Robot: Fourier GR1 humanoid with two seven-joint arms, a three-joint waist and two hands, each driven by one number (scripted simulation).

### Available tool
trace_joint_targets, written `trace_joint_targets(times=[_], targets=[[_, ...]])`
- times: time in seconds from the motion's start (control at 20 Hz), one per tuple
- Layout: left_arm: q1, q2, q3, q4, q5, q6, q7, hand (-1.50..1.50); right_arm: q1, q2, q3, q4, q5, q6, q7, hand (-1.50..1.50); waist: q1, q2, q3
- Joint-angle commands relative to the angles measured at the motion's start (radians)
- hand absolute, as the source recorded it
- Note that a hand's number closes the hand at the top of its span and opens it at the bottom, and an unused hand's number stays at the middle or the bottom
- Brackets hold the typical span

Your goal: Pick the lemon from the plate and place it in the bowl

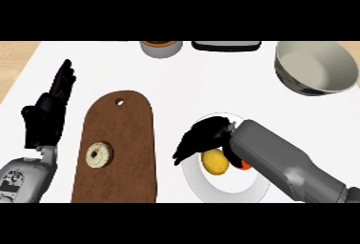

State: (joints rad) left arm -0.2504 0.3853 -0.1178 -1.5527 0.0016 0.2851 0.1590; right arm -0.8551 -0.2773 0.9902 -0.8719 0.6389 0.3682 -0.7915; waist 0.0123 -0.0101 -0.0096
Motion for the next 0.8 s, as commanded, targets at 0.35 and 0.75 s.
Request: trace_joint_targets(times=[0.35,0.75], targets=[[0.043,-0.001,0.023,-0.056,-0.035,-0.024,0.009,0.00,0.015,0.024,-0.036,0.080,0.069,-0.078,-0.207,1.50,-0.001,0.011,0.010],[0.051,-0.042,0.022,-0.049,-0.045,-0.030,0.008,0.00,-0.013,0.001,-0.109,0.045,0.023,-0.049,-0.277,1.50,-0.002,0.012,0.010]])
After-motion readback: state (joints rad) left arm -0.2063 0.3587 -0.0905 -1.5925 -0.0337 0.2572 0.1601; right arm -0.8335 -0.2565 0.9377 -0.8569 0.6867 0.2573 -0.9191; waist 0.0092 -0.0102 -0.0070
